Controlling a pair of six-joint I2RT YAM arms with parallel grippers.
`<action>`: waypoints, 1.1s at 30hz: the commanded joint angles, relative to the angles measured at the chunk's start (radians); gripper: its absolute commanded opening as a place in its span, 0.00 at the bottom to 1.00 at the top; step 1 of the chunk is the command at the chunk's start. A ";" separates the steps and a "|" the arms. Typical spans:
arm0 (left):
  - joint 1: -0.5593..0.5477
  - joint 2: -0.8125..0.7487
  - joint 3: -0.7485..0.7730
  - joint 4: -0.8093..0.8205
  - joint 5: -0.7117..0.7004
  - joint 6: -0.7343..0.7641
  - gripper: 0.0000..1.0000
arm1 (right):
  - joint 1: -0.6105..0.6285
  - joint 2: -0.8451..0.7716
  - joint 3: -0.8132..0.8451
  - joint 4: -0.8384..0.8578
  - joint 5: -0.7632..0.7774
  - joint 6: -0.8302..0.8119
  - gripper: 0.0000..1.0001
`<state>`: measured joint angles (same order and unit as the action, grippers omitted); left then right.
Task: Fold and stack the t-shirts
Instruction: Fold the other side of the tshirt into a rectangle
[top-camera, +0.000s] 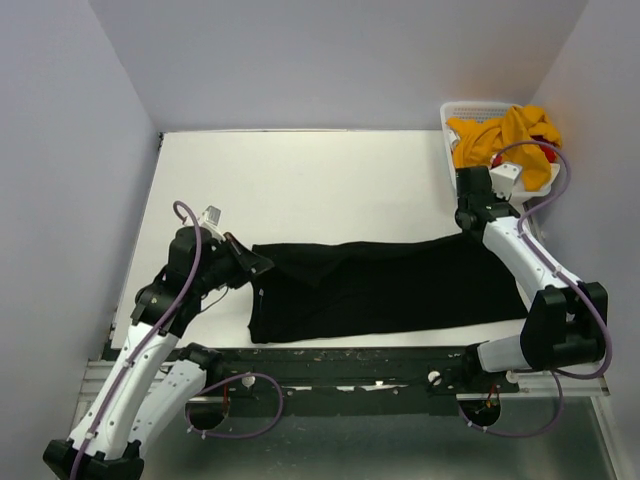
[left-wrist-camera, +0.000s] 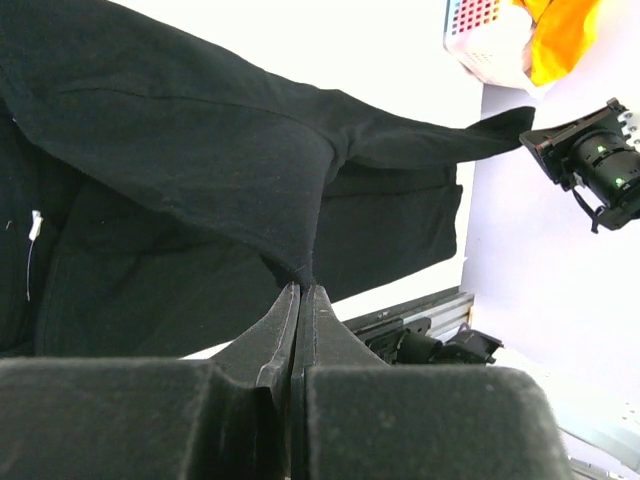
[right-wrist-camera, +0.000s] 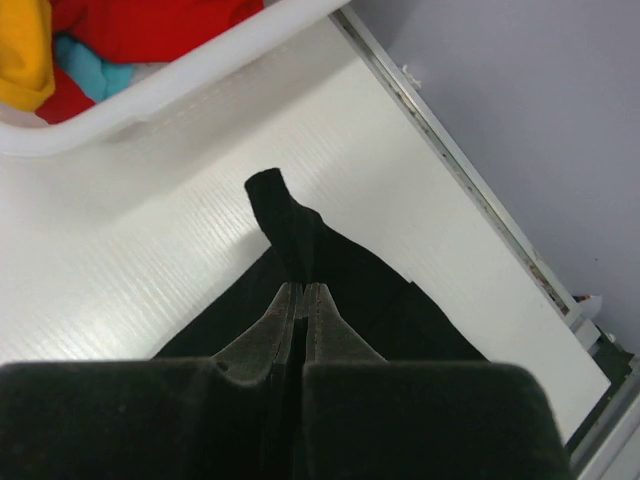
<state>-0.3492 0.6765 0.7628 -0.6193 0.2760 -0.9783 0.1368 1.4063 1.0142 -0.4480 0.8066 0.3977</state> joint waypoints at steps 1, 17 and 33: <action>-0.005 -0.086 -0.032 -0.099 -0.034 -0.021 0.00 | 0.002 -0.043 0.037 -0.174 0.031 0.083 0.01; -0.017 -0.228 -0.341 -0.267 0.094 -0.061 0.49 | 0.001 0.115 0.057 -0.843 0.175 0.790 0.63; -0.203 0.266 -0.097 0.240 0.145 -0.003 0.98 | 0.004 -0.251 -0.170 0.070 -0.819 0.098 1.00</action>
<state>-0.4805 0.6834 0.6189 -0.6834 0.3363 -0.9909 0.1356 1.3071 1.0092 -0.8646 0.6422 0.7948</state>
